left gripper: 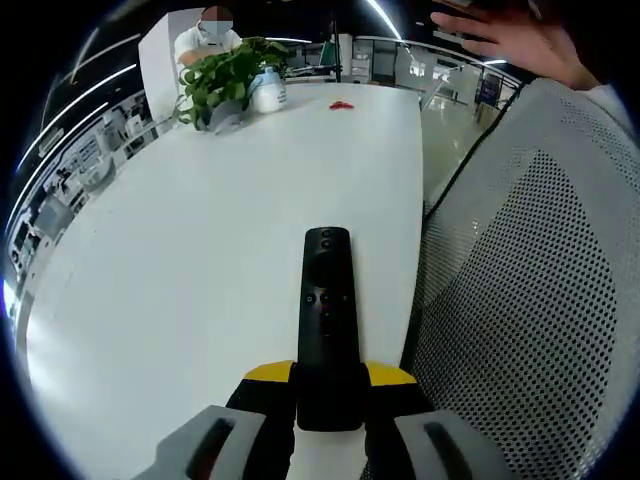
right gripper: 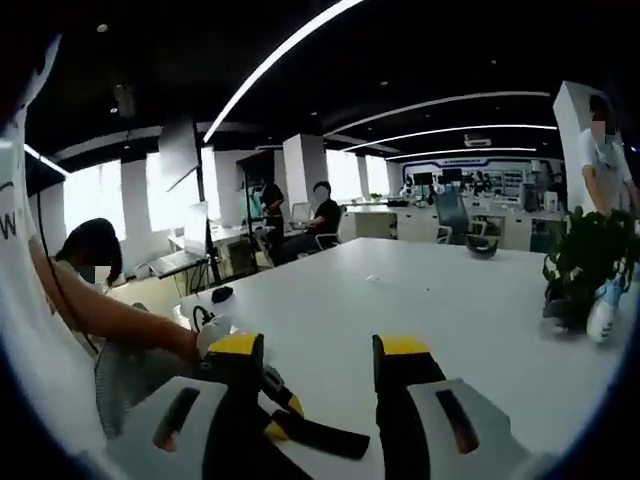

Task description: Press the specified remote control buttons in sequence, fully releasing each button before pressing the next.

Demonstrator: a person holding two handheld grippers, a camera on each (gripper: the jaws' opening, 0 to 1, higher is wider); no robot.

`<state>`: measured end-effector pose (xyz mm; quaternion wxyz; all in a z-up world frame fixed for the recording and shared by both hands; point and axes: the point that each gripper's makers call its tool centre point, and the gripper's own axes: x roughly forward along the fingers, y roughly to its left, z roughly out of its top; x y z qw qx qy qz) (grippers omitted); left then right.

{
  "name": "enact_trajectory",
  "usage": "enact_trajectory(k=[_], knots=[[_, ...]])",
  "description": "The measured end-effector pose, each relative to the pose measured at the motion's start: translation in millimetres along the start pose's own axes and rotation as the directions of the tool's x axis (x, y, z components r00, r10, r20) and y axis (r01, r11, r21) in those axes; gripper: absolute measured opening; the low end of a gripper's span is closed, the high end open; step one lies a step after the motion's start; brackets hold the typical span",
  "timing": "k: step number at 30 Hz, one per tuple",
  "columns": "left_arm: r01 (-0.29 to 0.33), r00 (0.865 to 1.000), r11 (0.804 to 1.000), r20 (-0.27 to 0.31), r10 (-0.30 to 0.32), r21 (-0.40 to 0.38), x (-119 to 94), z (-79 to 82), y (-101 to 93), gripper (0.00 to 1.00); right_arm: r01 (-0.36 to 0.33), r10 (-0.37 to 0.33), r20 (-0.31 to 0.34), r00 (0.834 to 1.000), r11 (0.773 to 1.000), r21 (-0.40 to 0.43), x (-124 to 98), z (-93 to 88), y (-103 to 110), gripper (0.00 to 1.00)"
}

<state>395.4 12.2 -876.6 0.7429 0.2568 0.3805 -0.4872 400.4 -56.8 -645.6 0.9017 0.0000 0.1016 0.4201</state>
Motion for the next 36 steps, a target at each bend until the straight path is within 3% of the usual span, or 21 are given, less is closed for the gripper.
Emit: enact_trajectory(k=[4,8,11,13,16,21,28,36], knots=[[0.002,1.000,1.000,0.002,-0.002,-0.003,0.1,0.0,0.1,0.25,0.040,-0.041,0.025,0.999,0.999,0.012,-3.0,2.5,-4.6,0.59],[0.004,1.000,1.000,0.005,-0.004,-0.003,0.0,0.1,0.0,0.25,0.094,-0.094,0.005,0.996,0.995,0.011,-1.5,-2.4,-14.4,0.67],[0.004,1.000,1.000,0.007,-0.004,0.003,-0.1,0.2,-0.3,0.25,0.187,-0.185,0.047,0.982,0.981,-0.051,-3.6,2.5,-30.4,0.72],[0.002,1.000,1.000,0.005,-0.002,0.011,-0.1,0.4,-0.4,0.25,0.242,-0.242,0.016,0.970,0.968,-0.057,-5.7,-3.8,-40.8,0.81],[0.001,1.000,1.000,0.002,-0.001,0.024,-0.1,0.9,-0.4,0.25,0.216,-0.217,-0.021,0.976,0.976,-0.041,-5.2,-11.1,-38.6,0.79],[0.003,1.000,1.000,-0.007,-0.003,0.012,0.2,0.6,0.1,0.25,0.219,-0.220,0.002,0.976,0.971,-0.101,-4.7,-7.1,-34.0,0.82],[0.008,1.000,1.000,-0.008,-0.008,-0.008,0.2,0.3,0.3,0.25,0.240,-0.242,-0.008,0.970,0.965,-0.102,-7.2,-9.6,-38.8,0.87],[0.002,1.000,1.000,-0.023,-0.003,-0.018,0.8,0.4,0.6,0.24,0.248,-0.254,-0.052,0.966,0.964,-0.098,-7.3,-18.1,-43.5,0.83]])
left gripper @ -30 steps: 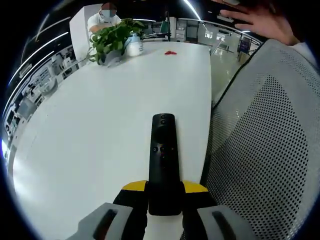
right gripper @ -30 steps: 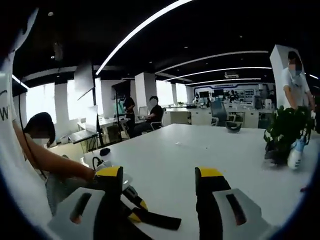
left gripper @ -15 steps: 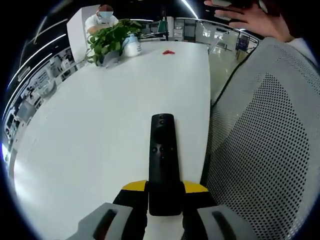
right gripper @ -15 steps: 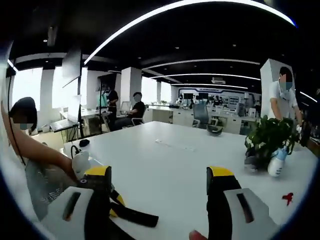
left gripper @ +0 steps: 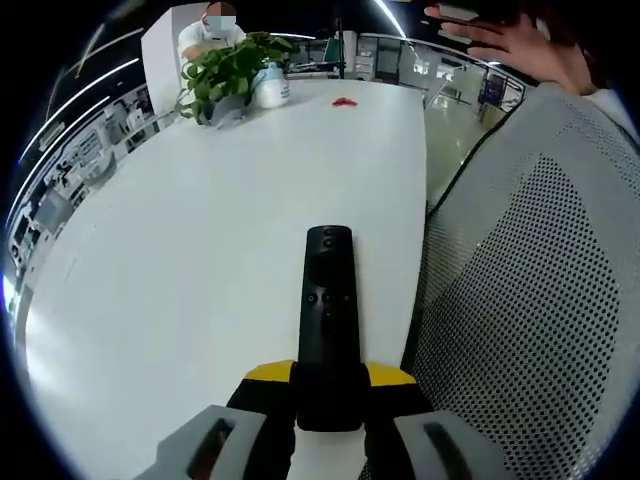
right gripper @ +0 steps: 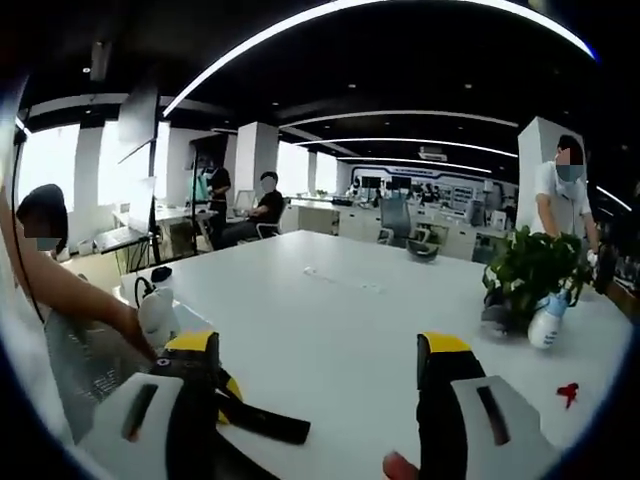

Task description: Press the specified remote control buttons in sequence, fully releasing each button before pressing the next.

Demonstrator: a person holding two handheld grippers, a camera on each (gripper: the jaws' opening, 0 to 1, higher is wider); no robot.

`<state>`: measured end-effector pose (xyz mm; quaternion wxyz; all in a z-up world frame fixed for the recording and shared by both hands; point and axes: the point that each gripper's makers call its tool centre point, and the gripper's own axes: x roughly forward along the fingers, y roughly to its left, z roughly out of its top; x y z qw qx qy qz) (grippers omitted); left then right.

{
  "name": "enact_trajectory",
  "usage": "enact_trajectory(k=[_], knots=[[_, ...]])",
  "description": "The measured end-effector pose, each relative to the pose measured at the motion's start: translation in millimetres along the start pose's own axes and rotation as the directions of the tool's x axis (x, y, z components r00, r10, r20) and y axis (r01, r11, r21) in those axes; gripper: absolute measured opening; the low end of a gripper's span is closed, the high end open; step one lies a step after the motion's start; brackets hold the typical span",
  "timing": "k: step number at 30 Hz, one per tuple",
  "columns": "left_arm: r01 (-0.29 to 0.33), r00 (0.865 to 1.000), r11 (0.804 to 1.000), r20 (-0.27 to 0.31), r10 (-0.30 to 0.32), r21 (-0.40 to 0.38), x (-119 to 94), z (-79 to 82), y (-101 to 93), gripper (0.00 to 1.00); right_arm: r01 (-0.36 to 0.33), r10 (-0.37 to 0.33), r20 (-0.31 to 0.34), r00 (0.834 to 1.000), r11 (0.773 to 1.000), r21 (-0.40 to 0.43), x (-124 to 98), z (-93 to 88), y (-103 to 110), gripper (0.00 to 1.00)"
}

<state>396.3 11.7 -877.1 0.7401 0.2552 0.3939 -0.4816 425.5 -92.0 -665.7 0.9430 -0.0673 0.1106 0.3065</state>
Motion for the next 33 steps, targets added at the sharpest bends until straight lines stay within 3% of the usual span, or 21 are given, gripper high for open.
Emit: enact_trajectory(k=[10,13,25,33], knots=[[0.018,0.998,0.998,-0.061,-0.014,0.057,0.1,-0.2,5.8,0.23,0.001,0.000,-0.028,1.000,1.000,0.025,0.0,-6.2,-2.9,0.79],[0.002,0.997,0.995,-0.077,0.006,0.102,-0.8,-0.3,14.0,0.23,-0.004,0.005,-0.035,0.999,1.000,0.027,0.2,-7.2,-1.8,0.78],[-0.047,0.992,0.989,-0.112,0.063,0.142,-6.2,-5.6,47.4,0.23,0.018,-0.018,-0.045,0.999,1.000,0.006,0.3,-8.5,-4.7,0.73],[-0.063,0.988,0.986,-0.129,0.083,0.154,-5.7,1.5,73.7,0.23,0.018,-0.018,-0.062,0.998,1.000,-0.011,1.5,-10.8,-3.7,0.72]])
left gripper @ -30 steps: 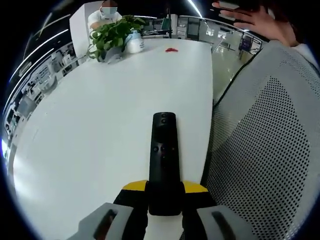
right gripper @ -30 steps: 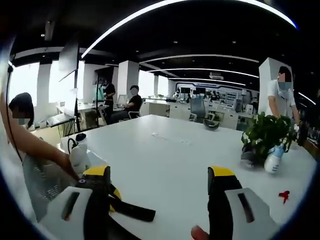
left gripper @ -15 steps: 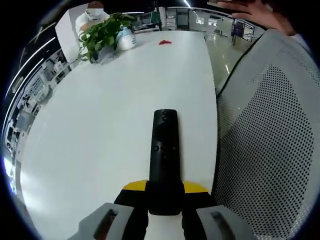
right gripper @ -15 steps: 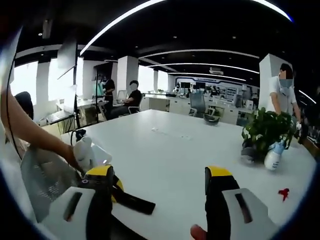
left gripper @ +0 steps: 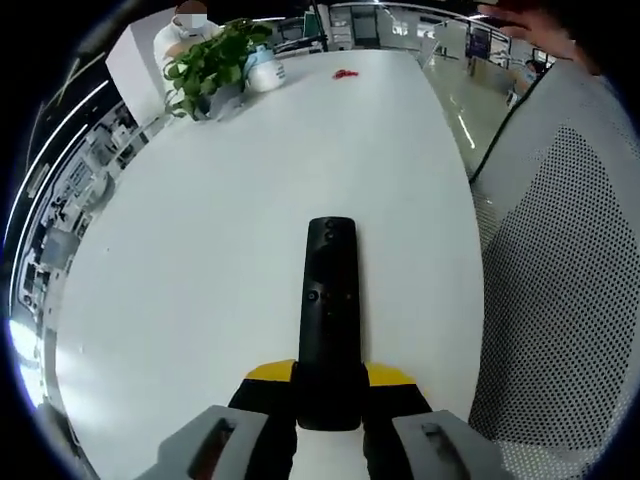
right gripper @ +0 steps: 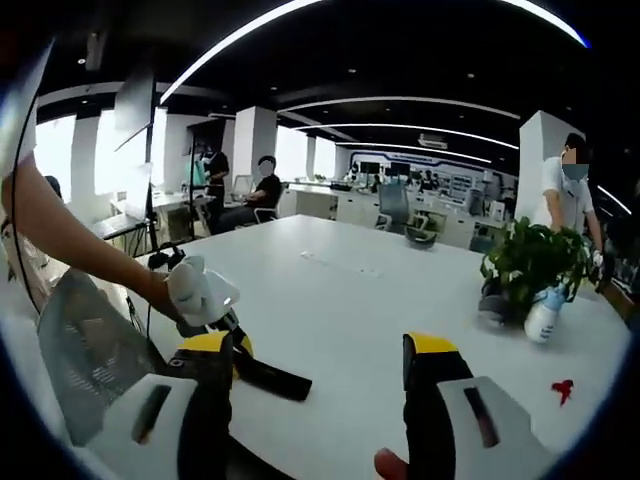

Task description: Press the specified remote control buttons in sequence, fully releasing each button before pressing the next.

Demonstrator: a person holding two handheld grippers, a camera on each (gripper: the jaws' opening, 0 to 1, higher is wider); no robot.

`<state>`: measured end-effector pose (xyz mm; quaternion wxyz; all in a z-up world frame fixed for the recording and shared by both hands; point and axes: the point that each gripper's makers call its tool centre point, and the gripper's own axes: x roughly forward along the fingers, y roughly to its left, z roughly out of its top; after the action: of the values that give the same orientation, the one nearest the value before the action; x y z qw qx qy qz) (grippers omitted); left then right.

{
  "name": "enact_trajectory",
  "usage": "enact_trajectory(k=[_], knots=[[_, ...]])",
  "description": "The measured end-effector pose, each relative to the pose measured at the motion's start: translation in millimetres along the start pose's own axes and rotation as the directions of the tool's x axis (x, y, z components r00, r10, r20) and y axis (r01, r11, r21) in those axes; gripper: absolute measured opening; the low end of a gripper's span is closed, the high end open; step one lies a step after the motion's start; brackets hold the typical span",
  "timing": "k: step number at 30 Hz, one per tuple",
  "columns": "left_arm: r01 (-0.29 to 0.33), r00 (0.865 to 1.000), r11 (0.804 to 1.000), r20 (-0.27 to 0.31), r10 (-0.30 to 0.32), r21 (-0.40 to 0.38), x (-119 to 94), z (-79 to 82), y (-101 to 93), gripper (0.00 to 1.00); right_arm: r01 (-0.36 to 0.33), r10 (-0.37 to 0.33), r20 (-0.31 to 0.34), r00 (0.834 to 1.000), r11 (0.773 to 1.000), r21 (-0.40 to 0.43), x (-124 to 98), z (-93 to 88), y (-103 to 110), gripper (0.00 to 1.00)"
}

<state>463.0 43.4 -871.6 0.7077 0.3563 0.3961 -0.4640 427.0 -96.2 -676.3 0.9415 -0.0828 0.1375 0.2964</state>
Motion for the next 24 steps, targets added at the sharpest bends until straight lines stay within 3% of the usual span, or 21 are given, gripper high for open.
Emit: enact_trajectory(k=[6,24], knots=[[-0.034,0.999,0.999,-0.022,0.034,0.010,2.1,4.4,23.0,0.23,-0.012,0.012,-0.026,1.000,1.000,0.008,1.2,-4.8,1.4,0.68],[-0.054,0.997,0.996,-0.050,0.058,0.073,12.0,10.5,79.9,0.23,-0.019,0.019,-0.073,0.997,1.000,0.011,3.7,-12.5,1.6,0.60]])
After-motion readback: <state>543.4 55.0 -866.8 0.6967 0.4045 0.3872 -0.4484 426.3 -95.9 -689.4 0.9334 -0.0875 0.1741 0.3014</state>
